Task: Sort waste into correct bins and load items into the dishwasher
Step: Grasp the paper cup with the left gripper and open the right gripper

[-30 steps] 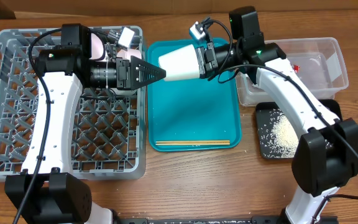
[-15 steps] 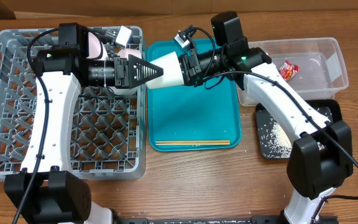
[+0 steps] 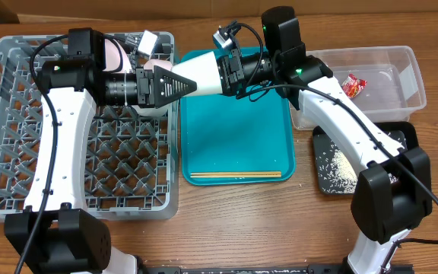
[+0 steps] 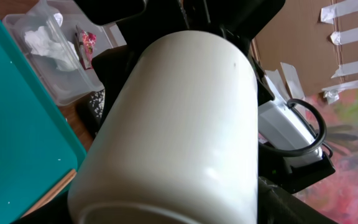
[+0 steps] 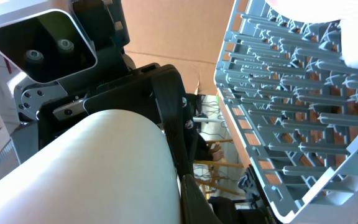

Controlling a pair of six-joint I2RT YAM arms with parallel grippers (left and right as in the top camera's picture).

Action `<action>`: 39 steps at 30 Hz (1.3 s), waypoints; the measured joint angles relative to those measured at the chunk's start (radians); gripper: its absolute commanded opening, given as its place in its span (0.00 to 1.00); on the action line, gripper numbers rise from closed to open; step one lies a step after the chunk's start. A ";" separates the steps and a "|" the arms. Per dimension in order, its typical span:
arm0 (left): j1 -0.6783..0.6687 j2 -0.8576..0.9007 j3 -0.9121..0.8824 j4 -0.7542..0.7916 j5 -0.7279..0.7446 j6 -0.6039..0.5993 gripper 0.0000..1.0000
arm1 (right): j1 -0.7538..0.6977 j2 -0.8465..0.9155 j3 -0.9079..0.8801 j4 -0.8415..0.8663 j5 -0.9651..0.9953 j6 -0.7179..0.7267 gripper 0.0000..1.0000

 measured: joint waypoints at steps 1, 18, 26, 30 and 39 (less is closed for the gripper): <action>0.000 0.000 0.000 0.000 0.000 -0.001 0.76 | 0.000 0.000 0.000 0.003 0.000 0.005 0.04; -0.006 0.000 0.000 0.084 0.026 -0.059 0.80 | 0.011 0.000 0.000 -0.087 -0.040 -0.024 0.04; -0.006 0.002 0.000 0.075 0.030 -0.068 0.66 | 0.013 -0.002 0.000 -0.089 -0.053 -0.033 0.04; -0.005 0.002 0.000 0.072 0.034 -0.068 0.65 | 0.013 -0.002 0.000 -0.071 -0.057 -0.030 0.04; -0.004 0.002 0.010 0.076 0.042 -0.067 0.54 | 0.013 -0.002 0.000 -0.018 -0.063 0.009 0.19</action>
